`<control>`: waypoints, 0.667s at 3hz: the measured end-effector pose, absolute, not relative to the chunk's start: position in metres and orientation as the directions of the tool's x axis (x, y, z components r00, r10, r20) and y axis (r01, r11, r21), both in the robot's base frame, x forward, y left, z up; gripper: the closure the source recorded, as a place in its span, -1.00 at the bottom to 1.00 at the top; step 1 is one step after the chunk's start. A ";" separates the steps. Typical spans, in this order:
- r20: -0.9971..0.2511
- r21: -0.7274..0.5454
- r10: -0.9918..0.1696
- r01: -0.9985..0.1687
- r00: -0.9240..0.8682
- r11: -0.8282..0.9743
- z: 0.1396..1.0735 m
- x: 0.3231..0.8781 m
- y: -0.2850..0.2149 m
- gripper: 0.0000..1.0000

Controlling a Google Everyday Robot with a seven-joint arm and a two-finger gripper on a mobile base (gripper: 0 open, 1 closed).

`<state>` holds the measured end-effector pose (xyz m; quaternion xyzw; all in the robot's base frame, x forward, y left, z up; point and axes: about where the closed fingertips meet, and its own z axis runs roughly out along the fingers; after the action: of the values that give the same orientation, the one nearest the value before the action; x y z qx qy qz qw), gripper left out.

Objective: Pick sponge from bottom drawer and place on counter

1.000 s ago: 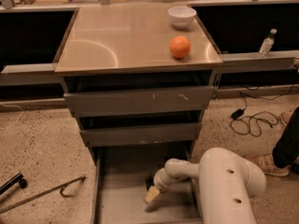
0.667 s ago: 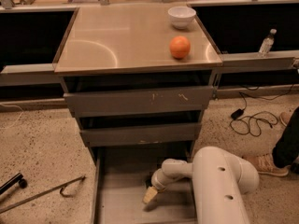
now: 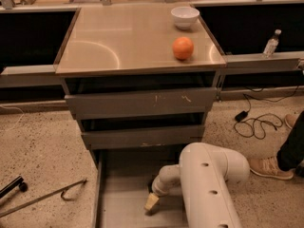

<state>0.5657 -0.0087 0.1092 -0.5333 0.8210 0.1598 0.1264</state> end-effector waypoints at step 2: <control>-0.343 0.092 -0.840 -0.905 -0.421 0.416 0.100 0.559 -0.013 -0.62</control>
Offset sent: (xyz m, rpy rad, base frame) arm -0.0053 -0.0033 -0.0064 -0.0441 -0.0131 -0.0189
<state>0.5593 -0.0127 0.1003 -0.5240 0.8323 0.1326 0.1228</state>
